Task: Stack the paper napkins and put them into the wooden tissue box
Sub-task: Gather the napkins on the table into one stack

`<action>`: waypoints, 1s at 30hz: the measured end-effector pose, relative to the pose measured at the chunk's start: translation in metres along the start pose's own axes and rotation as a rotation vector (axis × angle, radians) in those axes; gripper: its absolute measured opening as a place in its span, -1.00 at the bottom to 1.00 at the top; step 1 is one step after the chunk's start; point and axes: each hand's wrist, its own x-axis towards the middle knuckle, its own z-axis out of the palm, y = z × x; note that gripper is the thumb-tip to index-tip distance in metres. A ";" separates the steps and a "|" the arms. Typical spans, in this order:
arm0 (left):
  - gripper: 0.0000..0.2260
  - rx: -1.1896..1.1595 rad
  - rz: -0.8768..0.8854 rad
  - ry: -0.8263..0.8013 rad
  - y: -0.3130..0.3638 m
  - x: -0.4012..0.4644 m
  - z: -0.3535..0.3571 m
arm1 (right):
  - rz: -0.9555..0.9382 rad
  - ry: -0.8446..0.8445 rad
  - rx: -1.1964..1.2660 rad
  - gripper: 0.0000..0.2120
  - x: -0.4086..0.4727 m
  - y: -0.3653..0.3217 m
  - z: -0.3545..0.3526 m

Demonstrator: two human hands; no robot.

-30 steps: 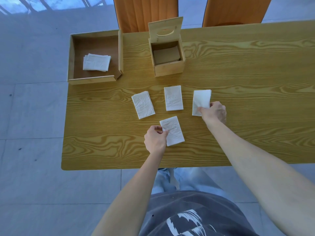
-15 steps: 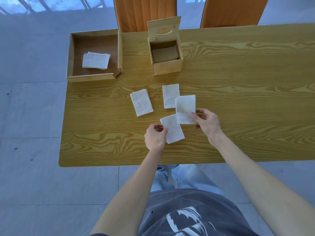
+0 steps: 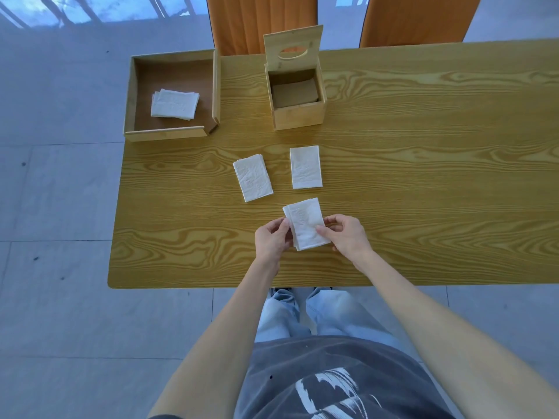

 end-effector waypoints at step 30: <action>-0.79 -0.141 -0.002 0.077 0.001 0.006 -0.006 | -0.063 0.327 -0.415 -0.62 0.059 -0.089 0.013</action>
